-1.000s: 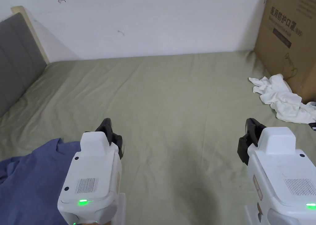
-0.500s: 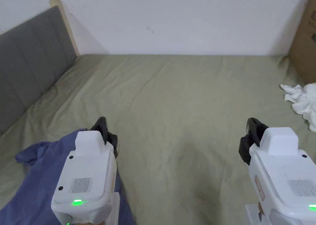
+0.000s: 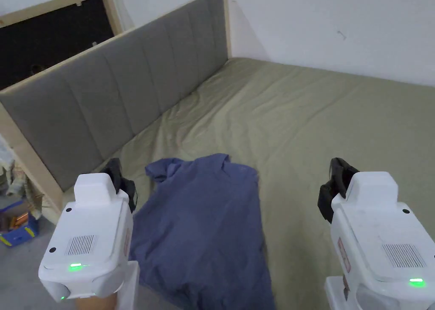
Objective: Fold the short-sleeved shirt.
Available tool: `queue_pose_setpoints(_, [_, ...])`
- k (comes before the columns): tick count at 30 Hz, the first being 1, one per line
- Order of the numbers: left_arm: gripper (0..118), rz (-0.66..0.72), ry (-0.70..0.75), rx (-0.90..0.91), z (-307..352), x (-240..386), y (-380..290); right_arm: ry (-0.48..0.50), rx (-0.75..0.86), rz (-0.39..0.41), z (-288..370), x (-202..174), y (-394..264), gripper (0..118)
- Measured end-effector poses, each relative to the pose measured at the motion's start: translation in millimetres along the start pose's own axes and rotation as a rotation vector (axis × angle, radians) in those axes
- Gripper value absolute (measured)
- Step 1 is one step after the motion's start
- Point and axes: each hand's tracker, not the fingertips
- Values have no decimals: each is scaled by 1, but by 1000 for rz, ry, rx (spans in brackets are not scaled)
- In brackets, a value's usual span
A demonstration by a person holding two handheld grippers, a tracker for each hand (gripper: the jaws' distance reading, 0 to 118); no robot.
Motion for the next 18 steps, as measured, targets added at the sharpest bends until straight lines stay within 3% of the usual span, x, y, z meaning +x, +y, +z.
queue_pose_setpoints(7, [0,7,26,-35,-9,-23,-7,27,5,13,-11,-9,4,0])
queue_pose_setpoints(12, [0,43,-139,-197,-43,-1,-15,-23,2,33,-14,9,5,0])
queue_pose_setpoints(18, [0,-6,-316,-482,-95,68,-42,-93,-30,31,-17,36,-1,0])
